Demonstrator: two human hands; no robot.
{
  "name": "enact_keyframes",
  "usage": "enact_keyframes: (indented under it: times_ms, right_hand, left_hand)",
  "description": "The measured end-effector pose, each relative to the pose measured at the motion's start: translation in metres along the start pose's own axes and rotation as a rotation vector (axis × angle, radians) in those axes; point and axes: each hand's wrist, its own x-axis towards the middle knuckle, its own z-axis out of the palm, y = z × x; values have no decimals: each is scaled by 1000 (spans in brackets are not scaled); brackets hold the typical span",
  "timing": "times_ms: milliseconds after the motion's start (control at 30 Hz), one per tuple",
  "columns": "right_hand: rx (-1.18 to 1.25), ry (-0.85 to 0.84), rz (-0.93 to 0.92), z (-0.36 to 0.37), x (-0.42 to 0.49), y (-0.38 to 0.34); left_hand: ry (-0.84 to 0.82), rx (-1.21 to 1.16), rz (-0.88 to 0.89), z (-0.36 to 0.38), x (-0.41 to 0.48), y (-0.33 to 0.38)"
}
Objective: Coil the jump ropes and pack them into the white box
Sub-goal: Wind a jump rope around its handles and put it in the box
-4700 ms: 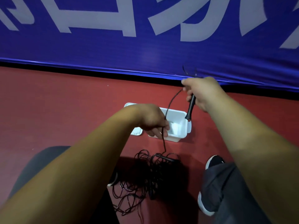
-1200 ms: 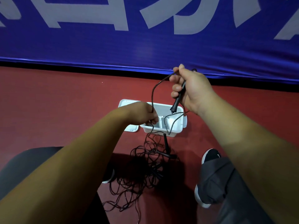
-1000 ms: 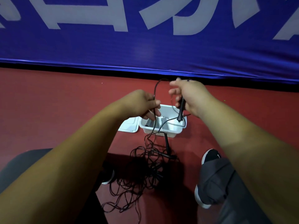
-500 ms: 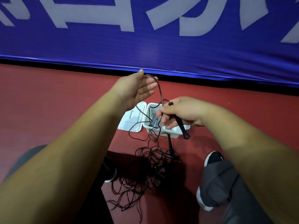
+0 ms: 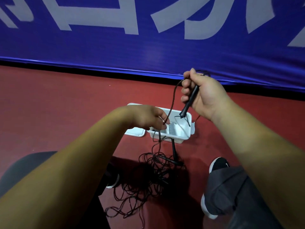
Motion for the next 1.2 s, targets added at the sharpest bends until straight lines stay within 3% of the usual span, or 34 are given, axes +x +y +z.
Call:
enact_keyframes:
  times_ms: [200, 300, 533, 733, 933, 1067, 1200]
  right_hand:
    - [35, 87, -118, -8, 5, -3]
    - [-29, 156, -162, -14, 10, 4]
    - [-341, 270, 62, -15, 16, 23]
    - [-788, -34, 308, -8, -1, 40]
    - [-727, -268, 260, -3, -5, 50]
    - [-667, -397, 323, -2, -8, 48]
    - [-682, -407, 262, 3, -11, 47]
  left_hand:
    - [-99, 206, -71, -7, -4, -6]
    - [-66, 222, -66, -8, -7, -1]
    - [105, -220, 45, -14, -5, 8]
    - [238, -709, 135, -28, -4, 19]
    - [434, -919, 123, -34, -3, 16]
    - [519, -1021, 143, -37, -4, 14]
    - [579, -1075, 161, -43, -5, 12]
